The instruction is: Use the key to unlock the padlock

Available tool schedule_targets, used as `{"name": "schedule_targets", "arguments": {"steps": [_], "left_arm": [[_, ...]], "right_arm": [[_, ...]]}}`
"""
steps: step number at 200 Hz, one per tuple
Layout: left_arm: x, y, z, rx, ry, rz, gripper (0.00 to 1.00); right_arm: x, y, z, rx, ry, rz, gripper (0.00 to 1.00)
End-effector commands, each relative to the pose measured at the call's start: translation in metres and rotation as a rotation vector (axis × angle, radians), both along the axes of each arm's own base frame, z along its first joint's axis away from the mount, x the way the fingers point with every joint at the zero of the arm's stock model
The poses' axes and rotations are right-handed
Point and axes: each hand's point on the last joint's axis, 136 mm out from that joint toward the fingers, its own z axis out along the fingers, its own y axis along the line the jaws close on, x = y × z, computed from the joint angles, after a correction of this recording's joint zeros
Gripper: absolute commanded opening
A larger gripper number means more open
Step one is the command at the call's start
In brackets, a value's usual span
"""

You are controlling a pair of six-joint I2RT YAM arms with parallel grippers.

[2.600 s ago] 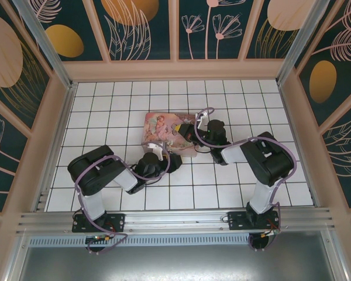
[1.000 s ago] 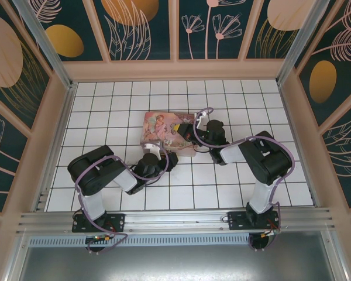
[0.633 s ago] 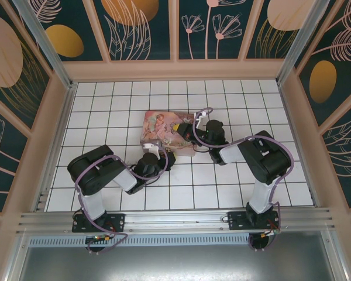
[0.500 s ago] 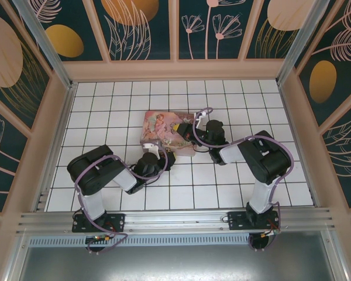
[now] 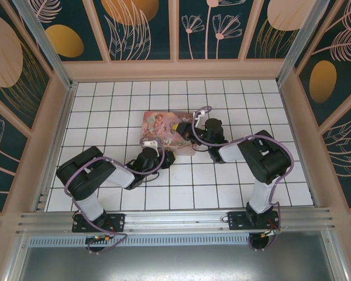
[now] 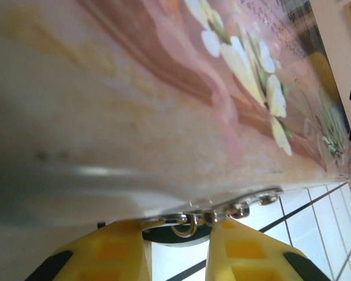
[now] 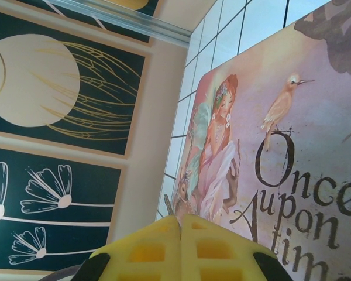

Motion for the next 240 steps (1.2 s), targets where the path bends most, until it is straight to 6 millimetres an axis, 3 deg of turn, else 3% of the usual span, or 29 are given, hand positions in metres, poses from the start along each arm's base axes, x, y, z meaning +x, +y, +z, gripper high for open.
{"name": "schedule_targets", "arguments": {"steps": [1, 47, 80, 125, 178, 206, 240], "left_arm": [[0.007, -0.027, 0.055, -0.168, -0.058, -0.065, 0.00], [0.008, -0.026, 0.055, -0.193, -0.018, -0.057, 0.00], [0.010, -0.025, 0.058, -0.192, 0.002, -0.050, 0.00], [0.013, -0.027, 0.061, -0.155, 0.024, -0.060, 0.00], [0.016, -0.037, 0.069, -0.152, 0.071, -0.089, 0.00], [0.018, -0.040, 0.075, -0.185, 0.093, -0.103, 0.00], [0.017, -0.043, 0.084, -0.230, 0.115, -0.131, 0.00]], "right_arm": [[-0.005, 0.003, -0.015, -0.078, 0.043, 0.030, 0.00], [-0.003, -0.007, 0.046, -0.089, -0.091, 0.009, 0.00], [-0.022, -0.021, 0.062, -0.104, -0.126, -0.002, 0.00], [-0.060, -0.051, 0.047, -0.087, -0.096, -0.040, 0.00], [-0.101, -0.077, 0.007, -0.115, -0.039, -0.054, 0.00], [-0.115, -0.083, -0.008, -0.106, -0.016, -0.045, 0.00], [-0.119, -0.081, -0.009, -0.095, -0.026, -0.028, 0.00]]}}
